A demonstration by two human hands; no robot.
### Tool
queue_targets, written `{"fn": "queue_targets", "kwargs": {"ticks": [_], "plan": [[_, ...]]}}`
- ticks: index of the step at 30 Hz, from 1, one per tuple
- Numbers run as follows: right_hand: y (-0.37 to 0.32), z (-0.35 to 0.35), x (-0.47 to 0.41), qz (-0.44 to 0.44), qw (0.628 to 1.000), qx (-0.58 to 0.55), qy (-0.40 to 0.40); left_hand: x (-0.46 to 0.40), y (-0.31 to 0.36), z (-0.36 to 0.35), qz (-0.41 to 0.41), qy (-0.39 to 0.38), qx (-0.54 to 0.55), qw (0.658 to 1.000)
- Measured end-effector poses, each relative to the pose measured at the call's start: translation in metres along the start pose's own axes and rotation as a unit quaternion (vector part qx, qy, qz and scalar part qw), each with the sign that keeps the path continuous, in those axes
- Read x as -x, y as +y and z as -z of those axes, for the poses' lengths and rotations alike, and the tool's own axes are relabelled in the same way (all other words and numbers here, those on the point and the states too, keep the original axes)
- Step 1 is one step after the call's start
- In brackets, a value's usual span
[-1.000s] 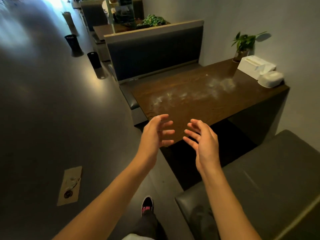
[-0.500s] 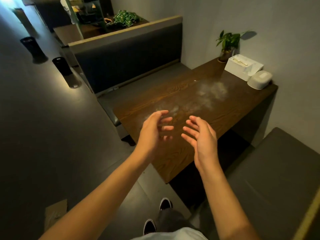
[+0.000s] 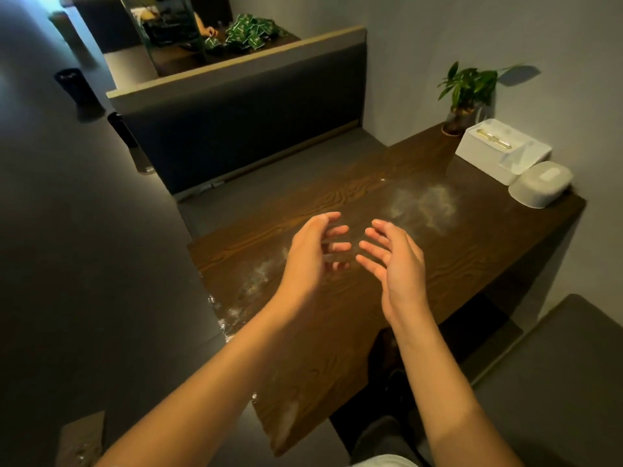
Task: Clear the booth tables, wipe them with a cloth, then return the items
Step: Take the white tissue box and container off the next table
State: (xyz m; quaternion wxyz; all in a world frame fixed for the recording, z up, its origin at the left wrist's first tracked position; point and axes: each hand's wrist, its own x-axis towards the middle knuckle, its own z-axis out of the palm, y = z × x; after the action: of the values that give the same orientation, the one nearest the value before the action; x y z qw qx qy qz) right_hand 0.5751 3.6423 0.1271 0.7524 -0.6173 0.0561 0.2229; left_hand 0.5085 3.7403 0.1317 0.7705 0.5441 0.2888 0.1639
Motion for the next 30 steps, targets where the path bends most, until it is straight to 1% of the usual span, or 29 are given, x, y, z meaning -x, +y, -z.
{"fn": "queue_targets", "kwargs": {"ticks": [5, 9, 12, 16, 24, 30], "plan": [[-0.038, 0.041, -0.109, -0.033, 0.999, 0.029, -0.016, -0.086, -0.015, -0.082, 0.018, 0.055, 0.022, 0.998], [-0.075, 0.073, -0.175, -0.053, 0.998, 0.042, -0.018, -0.134, -0.021, -0.142, 0.037, 0.076, 0.039, 0.996], [-0.1, 0.094, -0.218, -0.06, 0.997, 0.048, -0.012, -0.168, -0.023, -0.183, 0.051, 0.074, 0.036, 0.995], [-0.118, 0.118, -0.253, -0.071, 0.996, 0.046, 0.003, -0.199, -0.032, -0.221, 0.073, 0.065, 0.029, 0.995], [-0.128, 0.167, -0.291, -0.079, 0.994, 0.025, 0.069, -0.247, -0.052, -0.279, 0.102, 0.017, 0.022, 0.994], [-0.137, 0.226, -0.337, -0.091, 0.987, 0.004, 0.13, -0.283, -0.078, -0.339, 0.134, -0.007, 0.004, 0.991]]}}
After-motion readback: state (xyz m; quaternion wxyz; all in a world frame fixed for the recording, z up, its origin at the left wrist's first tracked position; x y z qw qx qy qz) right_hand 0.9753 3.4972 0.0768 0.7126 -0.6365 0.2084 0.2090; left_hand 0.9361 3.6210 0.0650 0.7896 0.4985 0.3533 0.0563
